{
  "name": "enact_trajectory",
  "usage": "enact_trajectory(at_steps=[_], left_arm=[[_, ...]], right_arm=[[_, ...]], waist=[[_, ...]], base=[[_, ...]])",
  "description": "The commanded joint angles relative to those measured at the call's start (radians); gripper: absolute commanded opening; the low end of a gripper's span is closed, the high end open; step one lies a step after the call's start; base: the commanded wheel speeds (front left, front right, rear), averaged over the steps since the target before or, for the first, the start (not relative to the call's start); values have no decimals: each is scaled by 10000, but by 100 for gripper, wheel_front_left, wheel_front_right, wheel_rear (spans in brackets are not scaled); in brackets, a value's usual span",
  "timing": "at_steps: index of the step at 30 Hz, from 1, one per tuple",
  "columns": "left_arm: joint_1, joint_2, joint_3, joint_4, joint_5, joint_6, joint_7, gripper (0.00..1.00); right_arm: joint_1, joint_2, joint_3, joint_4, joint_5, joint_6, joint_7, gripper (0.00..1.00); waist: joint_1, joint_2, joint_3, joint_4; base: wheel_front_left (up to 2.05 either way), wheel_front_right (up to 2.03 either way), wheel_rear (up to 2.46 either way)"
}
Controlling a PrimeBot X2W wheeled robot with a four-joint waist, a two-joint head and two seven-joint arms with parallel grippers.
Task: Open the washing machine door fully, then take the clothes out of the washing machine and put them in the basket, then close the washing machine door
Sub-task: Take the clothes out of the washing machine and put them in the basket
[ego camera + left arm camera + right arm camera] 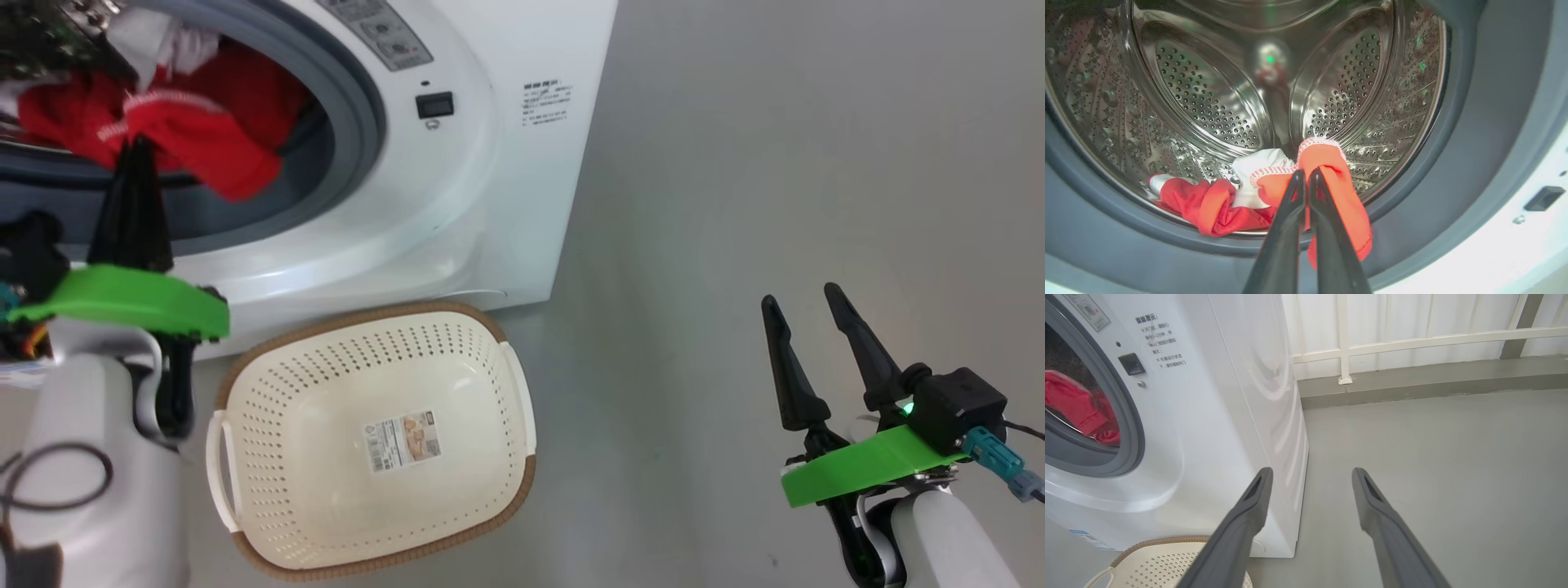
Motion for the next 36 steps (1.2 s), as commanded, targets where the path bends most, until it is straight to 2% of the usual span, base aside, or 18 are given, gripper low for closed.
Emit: enact_trajectory(at_steps=[1,14,25,32,36], left_arm=[[386,253,397,-544,136,-44,-121,0],[2982,-478,484,-4096,15,-54,-121,0],[4032,-628,194,-6946,364,-55,-122,0],[4475,-637,10,-8826,126,18,-122,0],[4716,-638,-168,-8493,34,80,-122,0]], right_arm=[[103,-68,167,-187,-36,63,-65,100],[401,-68,-10,-96,-32,63,-65,100],[388,-65,-69,-60,-16,63,-65,100],[375,-82,-101,-90,-7,63,-65,100],[377,-83,-136,-99,-10,63,-65,100]], waist=[[0,0,-309,187],[0,0,-737,576],[0,0,-740,773],[0,0,-656,763],[0,0,-634,769]], base=[[0,0,0],[0,0,0],[0,0,0],[0,0,0],[0,0,0]])
